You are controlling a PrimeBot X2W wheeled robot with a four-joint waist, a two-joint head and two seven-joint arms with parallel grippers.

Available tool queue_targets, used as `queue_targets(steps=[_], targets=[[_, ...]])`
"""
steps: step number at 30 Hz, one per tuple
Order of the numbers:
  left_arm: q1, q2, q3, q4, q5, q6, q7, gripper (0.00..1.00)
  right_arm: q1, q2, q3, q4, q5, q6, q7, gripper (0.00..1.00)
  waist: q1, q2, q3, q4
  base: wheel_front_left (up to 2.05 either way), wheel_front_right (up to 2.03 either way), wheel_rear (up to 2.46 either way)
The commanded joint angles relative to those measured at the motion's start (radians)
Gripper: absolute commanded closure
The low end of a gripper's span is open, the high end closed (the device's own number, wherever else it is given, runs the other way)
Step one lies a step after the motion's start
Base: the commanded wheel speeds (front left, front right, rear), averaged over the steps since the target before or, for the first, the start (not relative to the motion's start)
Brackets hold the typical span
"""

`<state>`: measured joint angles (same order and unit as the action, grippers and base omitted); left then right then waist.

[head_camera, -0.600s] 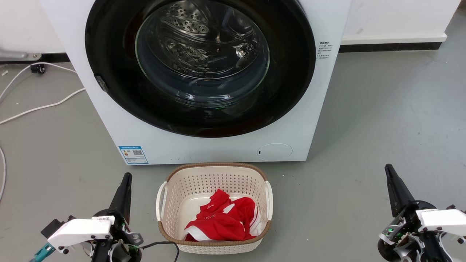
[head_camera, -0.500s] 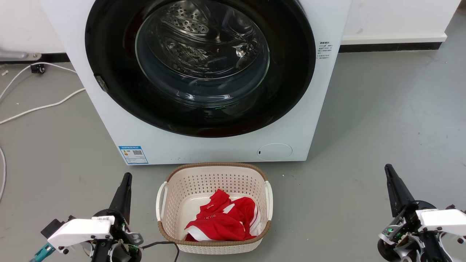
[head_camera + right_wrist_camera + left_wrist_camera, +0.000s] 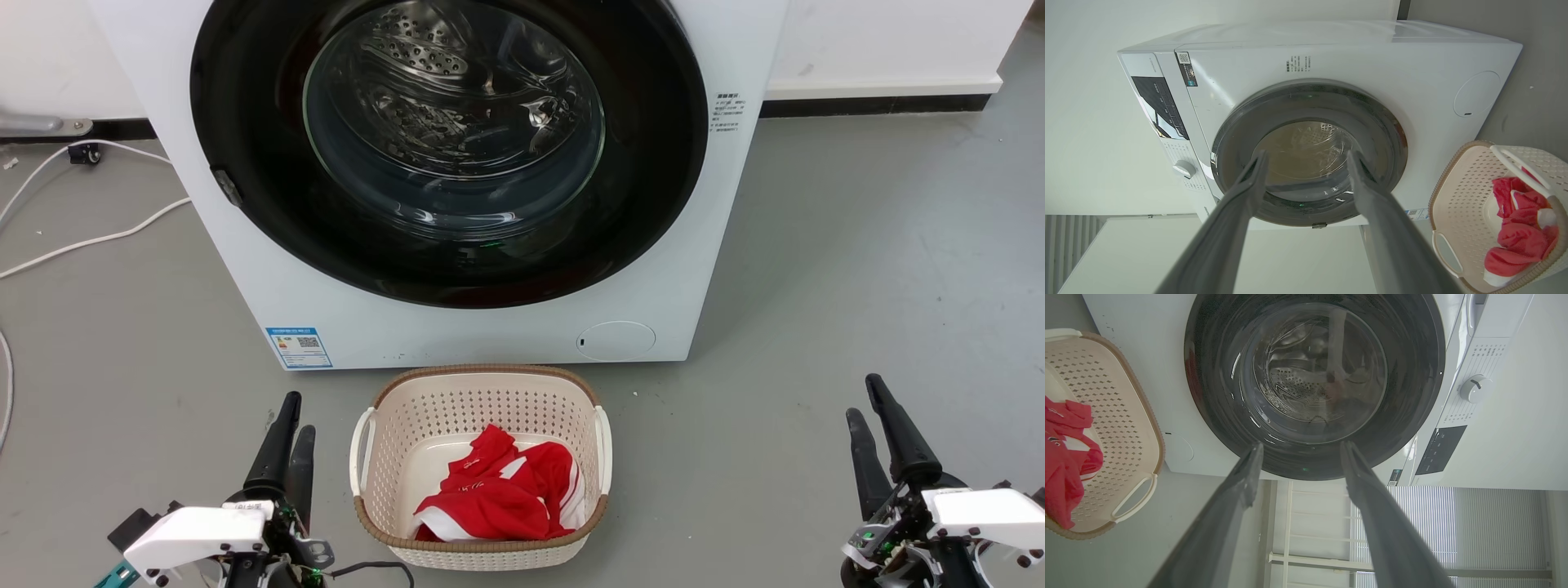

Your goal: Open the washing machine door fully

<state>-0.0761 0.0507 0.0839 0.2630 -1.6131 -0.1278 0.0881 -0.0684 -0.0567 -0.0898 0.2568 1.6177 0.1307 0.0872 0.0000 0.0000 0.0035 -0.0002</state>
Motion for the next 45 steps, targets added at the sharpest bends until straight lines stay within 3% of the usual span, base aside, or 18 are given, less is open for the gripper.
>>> queue_targets(steps=[1,13,38,45], targets=[[-0.021,0.004,-0.009,-0.023,0.008,-0.001,-0.010,0.00,-0.015,-0.002,0.006,-0.028,-0.010,0.000,-0.009,0.00,0.0000,0.0000,0.000,0.000,0.00,0.00,0.00],[-0.029,0.004,-0.037,-0.082,0.149,-0.001,-0.069,0.00,-0.003,0.000,0.029,-0.075,-0.138,0.000,-0.066,0.00,0.0000,0.0000,0.004,0.002,0.00,0.00,0.00],[-0.015,0.002,-0.070,-0.210,0.694,0.019,-0.167,0.00,0.011,0.002,0.077,-0.169,-0.820,0.000,-0.164,0.00,0.0000,0.0000,0.014,0.007,0.00,0.00,0.00],[-0.013,0.002,-0.091,-0.228,0.839,0.030,-0.189,0.00,0.018,0.003,0.083,-0.174,-0.940,0.000,-0.183,0.00,0.0000,0.0000,0.013,0.010,0.00,0.00,0.00]])
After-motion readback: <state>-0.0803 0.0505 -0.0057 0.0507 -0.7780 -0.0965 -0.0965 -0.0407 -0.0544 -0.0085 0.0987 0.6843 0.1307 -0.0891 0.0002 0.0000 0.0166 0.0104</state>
